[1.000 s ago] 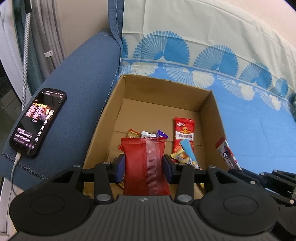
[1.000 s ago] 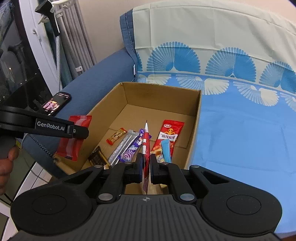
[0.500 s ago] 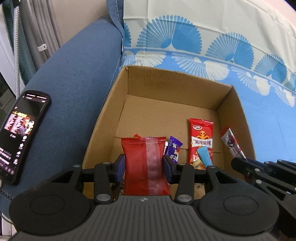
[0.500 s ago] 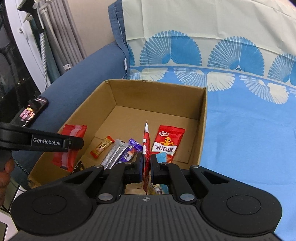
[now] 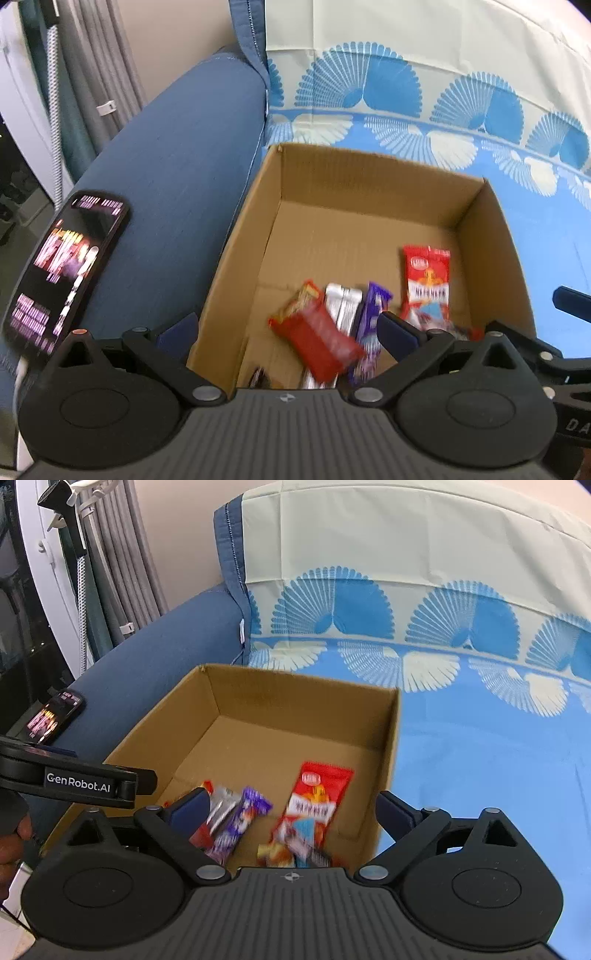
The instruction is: Organize snacks
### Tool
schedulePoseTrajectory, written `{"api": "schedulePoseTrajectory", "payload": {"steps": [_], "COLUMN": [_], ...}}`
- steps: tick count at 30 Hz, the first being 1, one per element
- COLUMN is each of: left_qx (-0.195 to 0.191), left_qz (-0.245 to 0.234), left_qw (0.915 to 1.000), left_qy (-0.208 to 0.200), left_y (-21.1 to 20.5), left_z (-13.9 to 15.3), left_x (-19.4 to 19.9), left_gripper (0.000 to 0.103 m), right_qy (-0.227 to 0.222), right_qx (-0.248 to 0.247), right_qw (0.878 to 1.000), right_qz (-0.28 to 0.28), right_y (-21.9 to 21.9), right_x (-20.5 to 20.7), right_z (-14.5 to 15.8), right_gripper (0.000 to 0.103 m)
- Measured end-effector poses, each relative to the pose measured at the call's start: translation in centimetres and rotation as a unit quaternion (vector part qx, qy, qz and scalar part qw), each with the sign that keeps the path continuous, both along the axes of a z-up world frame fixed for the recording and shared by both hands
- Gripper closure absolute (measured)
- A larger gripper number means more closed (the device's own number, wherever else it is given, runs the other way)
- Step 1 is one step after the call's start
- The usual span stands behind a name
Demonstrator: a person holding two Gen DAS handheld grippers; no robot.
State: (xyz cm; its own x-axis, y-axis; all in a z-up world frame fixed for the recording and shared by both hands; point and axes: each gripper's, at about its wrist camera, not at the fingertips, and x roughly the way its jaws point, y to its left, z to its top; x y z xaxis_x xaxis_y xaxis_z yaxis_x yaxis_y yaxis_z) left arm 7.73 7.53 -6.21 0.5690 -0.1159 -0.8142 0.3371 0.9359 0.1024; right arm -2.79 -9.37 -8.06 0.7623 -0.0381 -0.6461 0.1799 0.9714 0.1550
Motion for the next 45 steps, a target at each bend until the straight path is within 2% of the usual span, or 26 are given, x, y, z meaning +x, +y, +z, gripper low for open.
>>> {"api": "schedulePoseTrajectory", "payload": {"steps": [5, 10, 15, 18, 26, 31, 45], "left_qx": [0.007, 0.025, 0.026, 0.021, 0.051, 0.023, 0.008], "left_qz": [-0.005, -0.016, -0.015, -0.008, 0.014, 0.0, 0.015], "left_qw": [0.9999, 0.9994, 0.9992, 0.9994, 0.9981, 0.9995, 0.9993], "left_qy": [-0.008, -0.015, -0.028, -0.025, -0.031, -0.021, -0.032], "left_y": [1.3, 2.2, 3.5, 4.4, 5.1, 5.8, 6.8], "left_z": [0.9, 1.7, 2.5, 2.5, 2.6, 3.3, 4.1], "left_x": [-4.7, -9.0, -13.0, -15.0, -17.7, -18.7, -19.7], "left_gripper": [0.0, 0.0, 0.0, 0.0, 0.0, 0.0, 0.0], "right_qy": [0.013, 0.007, -0.004, -0.004, -0.022, -0.037, -0.044], "right_qx": [0.009, 0.008, -0.035, -0.043, -0.044, -0.064, -0.07], "right_qw": [1.0, 1.0, 0.999, 0.999, 0.999, 0.997, 0.997], "right_qz": [-0.012, -0.013, -0.011, -0.013, -0.012, -0.026, -0.008], "right_y": [1.7, 4.0, 6.2, 6.8, 7.8, 8.5, 9.4], "right_x": [-4.3, -8.9, -12.7, -14.4, -17.9, -19.4, -20.2], "right_z": [0.3, 1.2, 2.1, 2.4, 3.2, 3.8, 4.4], "right_gripper": [0.003, 0.002, 0.001, 0.001, 0.0, 0.0, 0.0]}}
